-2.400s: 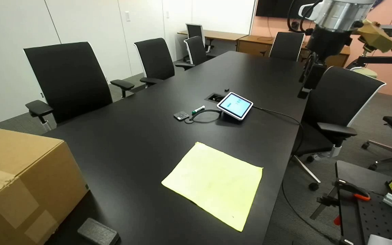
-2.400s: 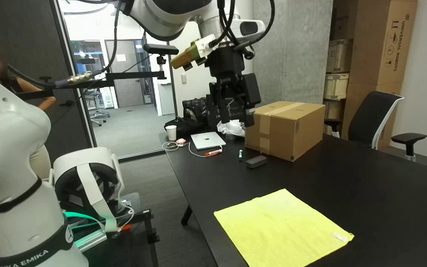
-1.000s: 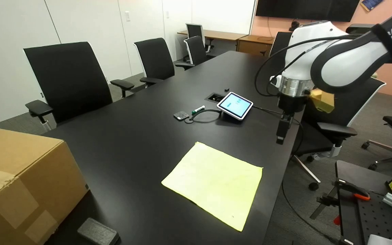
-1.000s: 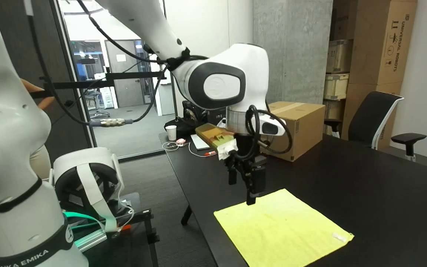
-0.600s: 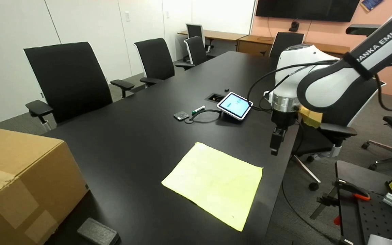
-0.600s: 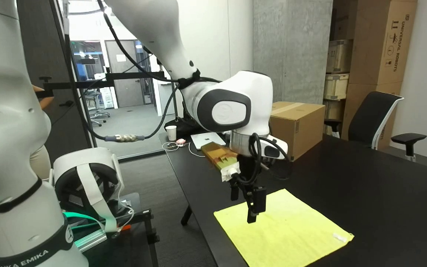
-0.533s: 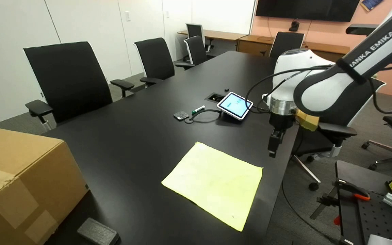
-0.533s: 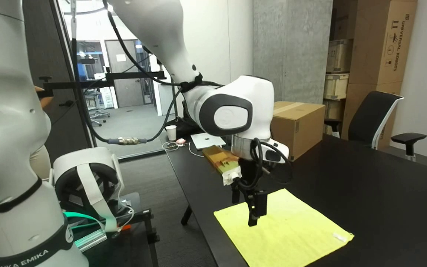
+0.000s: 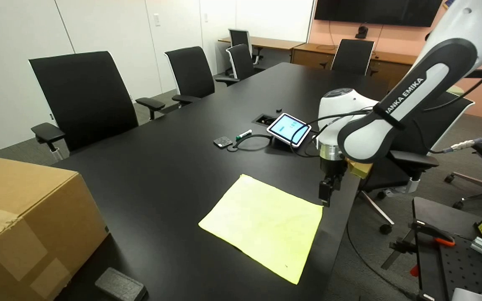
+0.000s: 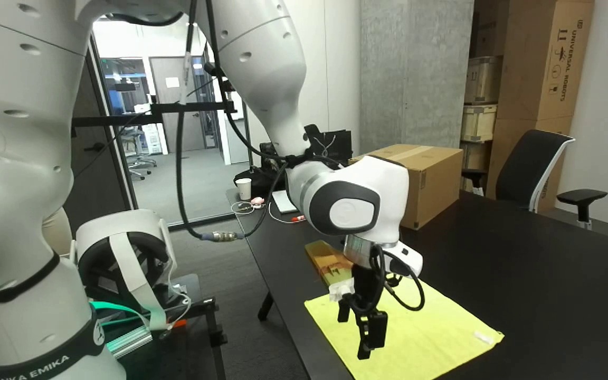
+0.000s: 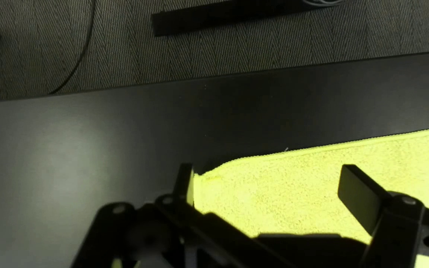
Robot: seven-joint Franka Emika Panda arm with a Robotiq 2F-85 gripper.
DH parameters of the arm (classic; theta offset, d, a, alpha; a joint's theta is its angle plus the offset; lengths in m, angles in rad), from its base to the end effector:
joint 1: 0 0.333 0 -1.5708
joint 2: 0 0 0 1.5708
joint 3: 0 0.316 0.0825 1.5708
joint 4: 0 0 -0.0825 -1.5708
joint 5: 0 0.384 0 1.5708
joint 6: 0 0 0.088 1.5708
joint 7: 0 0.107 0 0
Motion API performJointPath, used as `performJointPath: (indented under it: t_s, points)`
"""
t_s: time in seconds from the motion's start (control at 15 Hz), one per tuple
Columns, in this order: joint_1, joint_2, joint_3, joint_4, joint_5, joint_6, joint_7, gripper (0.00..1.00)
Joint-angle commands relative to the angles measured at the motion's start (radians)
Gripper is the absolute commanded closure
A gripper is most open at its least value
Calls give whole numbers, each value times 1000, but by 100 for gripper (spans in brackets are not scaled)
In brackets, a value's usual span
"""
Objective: Fold the towel in half
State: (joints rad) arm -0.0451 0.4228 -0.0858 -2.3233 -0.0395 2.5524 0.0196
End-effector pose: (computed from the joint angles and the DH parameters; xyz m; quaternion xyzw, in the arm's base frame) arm 0.4905 -0.0670 0.1436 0.9934 -0.0554 -0.0975 0.0218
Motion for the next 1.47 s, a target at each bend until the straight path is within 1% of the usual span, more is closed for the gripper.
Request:
performJointPath:
  t_s: [0.0,0.47,0.67,0.93,1.2,1.4]
  points:
    - [-26,106,22,74,60,28,10,0]
    - [-56,202,37,143,124,50,5,0]
    - [-76,242,55,172,157,50,-2,0]
    - [-74,297,57,212,167,44,10,0]
    - [-77,325,47,226,175,52,31,0]
    - [-96,326,43,217,193,67,49,0]
